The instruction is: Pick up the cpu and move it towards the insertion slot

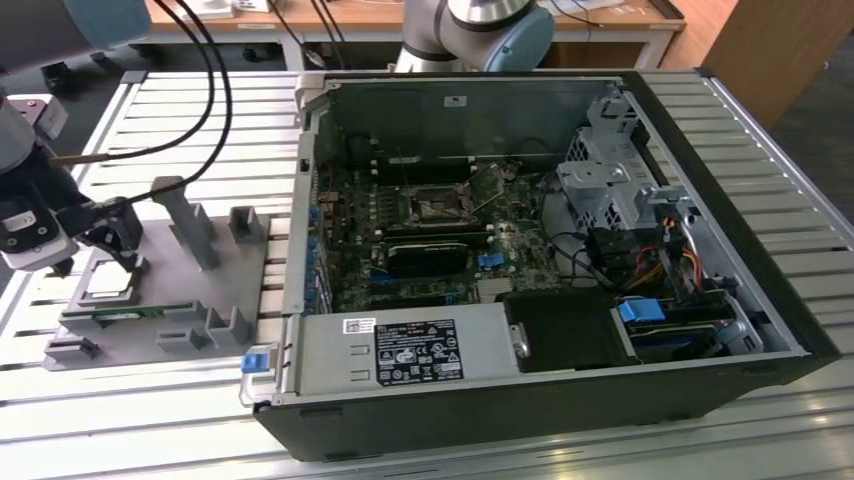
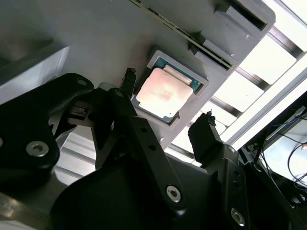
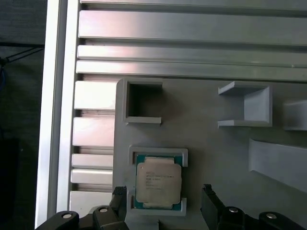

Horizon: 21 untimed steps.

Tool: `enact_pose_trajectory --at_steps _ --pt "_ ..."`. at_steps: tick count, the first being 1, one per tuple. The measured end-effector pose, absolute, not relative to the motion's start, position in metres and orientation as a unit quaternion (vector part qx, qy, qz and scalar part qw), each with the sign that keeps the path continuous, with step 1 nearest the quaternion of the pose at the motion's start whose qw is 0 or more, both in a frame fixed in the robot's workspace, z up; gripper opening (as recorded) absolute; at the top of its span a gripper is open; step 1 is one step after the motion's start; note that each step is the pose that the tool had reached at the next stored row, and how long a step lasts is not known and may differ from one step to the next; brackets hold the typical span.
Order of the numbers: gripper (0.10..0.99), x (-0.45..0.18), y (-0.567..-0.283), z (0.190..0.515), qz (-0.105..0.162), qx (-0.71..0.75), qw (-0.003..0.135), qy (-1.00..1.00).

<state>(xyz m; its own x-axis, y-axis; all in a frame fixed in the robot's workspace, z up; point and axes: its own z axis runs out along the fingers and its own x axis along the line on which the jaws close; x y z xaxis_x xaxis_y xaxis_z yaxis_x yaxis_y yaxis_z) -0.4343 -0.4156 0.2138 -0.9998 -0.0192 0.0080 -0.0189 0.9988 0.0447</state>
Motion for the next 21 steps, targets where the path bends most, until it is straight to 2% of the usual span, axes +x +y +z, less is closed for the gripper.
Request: enact_pose_trajectory --at_steps 21 --pt "0.718 -0.435 -0.416 0.192 -0.027 0.01 0.004 -1.0"
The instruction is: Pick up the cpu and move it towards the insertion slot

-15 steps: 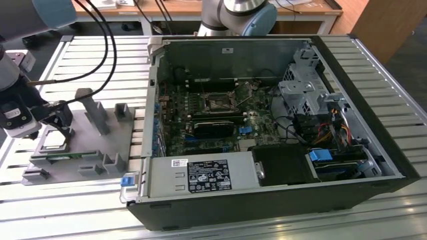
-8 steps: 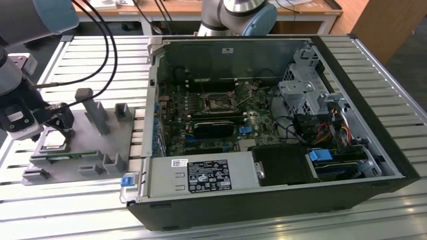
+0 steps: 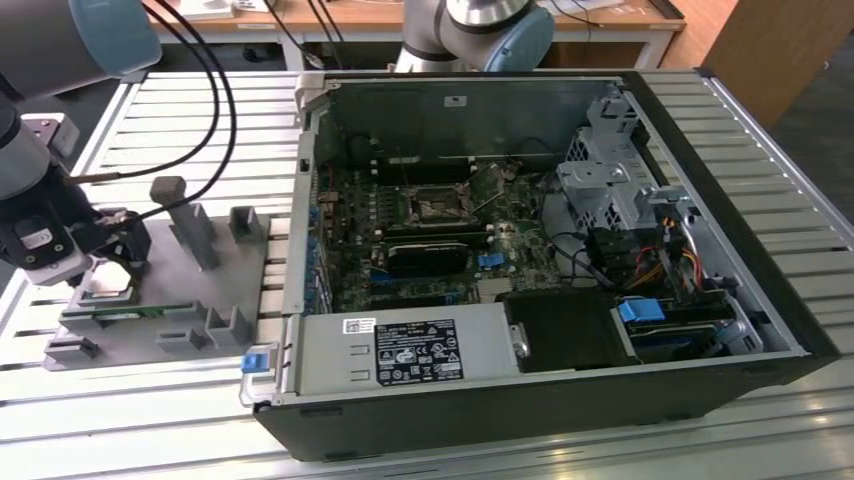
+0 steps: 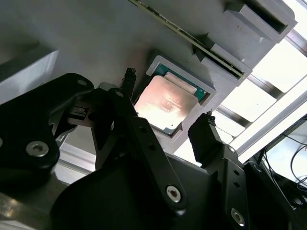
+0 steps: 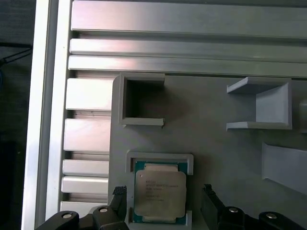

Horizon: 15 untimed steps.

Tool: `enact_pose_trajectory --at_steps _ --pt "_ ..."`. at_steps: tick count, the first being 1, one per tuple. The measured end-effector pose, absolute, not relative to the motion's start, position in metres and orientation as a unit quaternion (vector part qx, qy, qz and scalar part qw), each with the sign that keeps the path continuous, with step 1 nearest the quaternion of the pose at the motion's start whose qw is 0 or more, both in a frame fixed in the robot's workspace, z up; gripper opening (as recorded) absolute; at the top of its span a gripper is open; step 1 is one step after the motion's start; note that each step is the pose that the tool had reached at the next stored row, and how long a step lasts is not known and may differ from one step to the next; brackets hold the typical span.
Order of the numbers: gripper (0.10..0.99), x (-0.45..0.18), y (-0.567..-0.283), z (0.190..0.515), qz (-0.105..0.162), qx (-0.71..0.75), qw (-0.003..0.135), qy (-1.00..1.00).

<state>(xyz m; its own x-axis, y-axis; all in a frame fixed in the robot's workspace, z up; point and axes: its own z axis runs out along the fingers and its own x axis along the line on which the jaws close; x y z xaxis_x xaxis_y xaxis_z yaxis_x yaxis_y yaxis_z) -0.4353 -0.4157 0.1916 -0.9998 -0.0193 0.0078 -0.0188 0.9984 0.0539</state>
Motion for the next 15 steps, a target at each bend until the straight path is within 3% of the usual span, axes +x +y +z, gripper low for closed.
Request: enact_pose_trajectory --at_steps 11,13,14,15 --pt "0.718 -0.4356 -0.4155 0.1844 -0.027 0.011 0.004 -1.0" --pt "0.706 -0.4356 -0.4148 0.184 -0.027 0.011 0.004 -1.0" --pt "0.635 -0.4356 -0.4147 0.1839 -0.027 0.011 0.004 -1.0" --pt "0.635 -0.4356 -0.4147 0.1839 -0.027 0.011 0.004 -1.0"
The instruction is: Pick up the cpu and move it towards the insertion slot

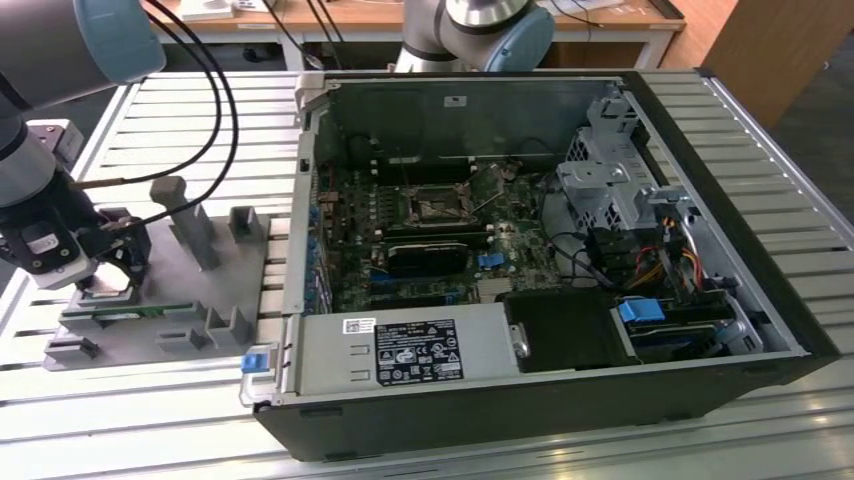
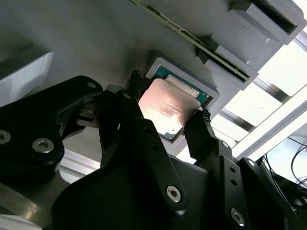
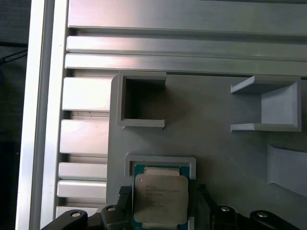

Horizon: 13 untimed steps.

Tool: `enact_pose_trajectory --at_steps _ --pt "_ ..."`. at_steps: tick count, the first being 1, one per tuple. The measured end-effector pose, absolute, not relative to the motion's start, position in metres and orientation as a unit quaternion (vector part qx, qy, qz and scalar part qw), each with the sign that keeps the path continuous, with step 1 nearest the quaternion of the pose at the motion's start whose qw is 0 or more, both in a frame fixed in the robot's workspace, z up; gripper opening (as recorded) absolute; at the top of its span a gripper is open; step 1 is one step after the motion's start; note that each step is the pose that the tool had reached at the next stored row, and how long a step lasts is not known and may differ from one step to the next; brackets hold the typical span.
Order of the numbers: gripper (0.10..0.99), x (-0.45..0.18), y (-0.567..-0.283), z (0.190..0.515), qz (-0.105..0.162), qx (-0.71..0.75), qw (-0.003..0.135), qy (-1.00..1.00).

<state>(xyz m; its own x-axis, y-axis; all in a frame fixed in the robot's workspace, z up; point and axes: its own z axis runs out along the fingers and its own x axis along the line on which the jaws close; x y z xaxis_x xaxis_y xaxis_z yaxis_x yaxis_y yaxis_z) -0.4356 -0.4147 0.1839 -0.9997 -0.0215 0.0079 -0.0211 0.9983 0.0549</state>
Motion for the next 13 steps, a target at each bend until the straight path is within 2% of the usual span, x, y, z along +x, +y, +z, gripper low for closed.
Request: enact_pose_trajectory --at_steps 13 --pt "0.635 -0.4375 -0.4142 0.182 -0.032 0.011 0.004 -0.999"
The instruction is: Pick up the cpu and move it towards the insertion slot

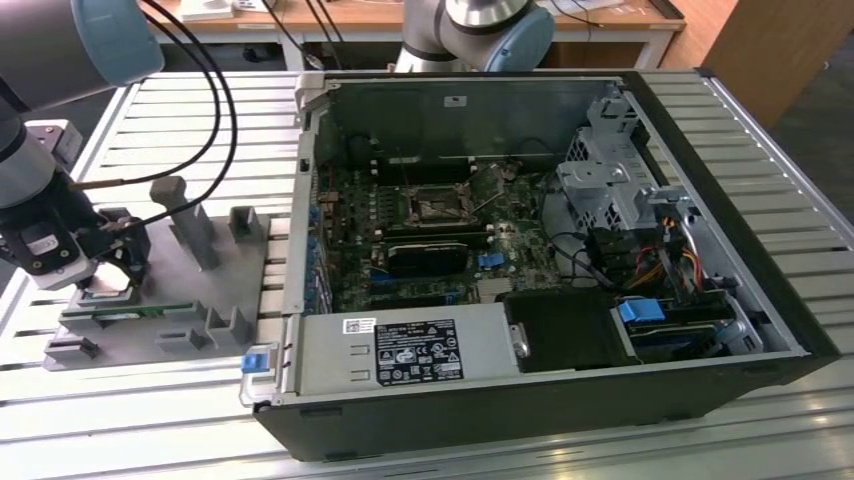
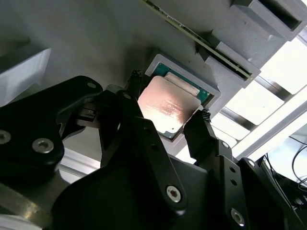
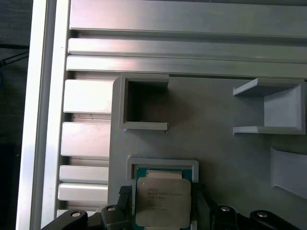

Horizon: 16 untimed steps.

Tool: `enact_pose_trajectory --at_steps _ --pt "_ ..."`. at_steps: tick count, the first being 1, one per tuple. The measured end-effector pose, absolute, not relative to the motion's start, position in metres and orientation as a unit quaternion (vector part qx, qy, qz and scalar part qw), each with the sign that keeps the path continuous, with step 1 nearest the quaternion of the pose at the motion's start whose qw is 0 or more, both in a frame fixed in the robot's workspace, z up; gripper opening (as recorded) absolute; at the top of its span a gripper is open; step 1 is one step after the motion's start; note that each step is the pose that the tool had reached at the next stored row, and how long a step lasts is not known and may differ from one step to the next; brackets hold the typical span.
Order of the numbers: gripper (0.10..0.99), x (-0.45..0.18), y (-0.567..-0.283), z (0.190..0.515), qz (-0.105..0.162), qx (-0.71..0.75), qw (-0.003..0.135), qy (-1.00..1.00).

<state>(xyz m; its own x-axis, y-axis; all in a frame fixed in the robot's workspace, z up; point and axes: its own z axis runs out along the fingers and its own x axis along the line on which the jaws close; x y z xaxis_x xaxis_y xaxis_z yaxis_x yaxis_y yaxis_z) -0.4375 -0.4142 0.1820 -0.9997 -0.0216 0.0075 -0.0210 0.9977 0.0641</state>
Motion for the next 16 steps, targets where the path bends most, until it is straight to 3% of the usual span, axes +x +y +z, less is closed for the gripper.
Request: enact_pose_trajectory --at_steps 5,6,16 --pt "0.624 -0.4376 -0.4141 0.1813 -0.032 0.011 0.004 -0.999" --pt "0.553 -0.4376 -0.4141 0.1812 -0.032 0.011 0.004 -0.999" --pt "0.545 -0.4376 -0.4141 0.1829 -0.032 0.011 0.004 -0.999"
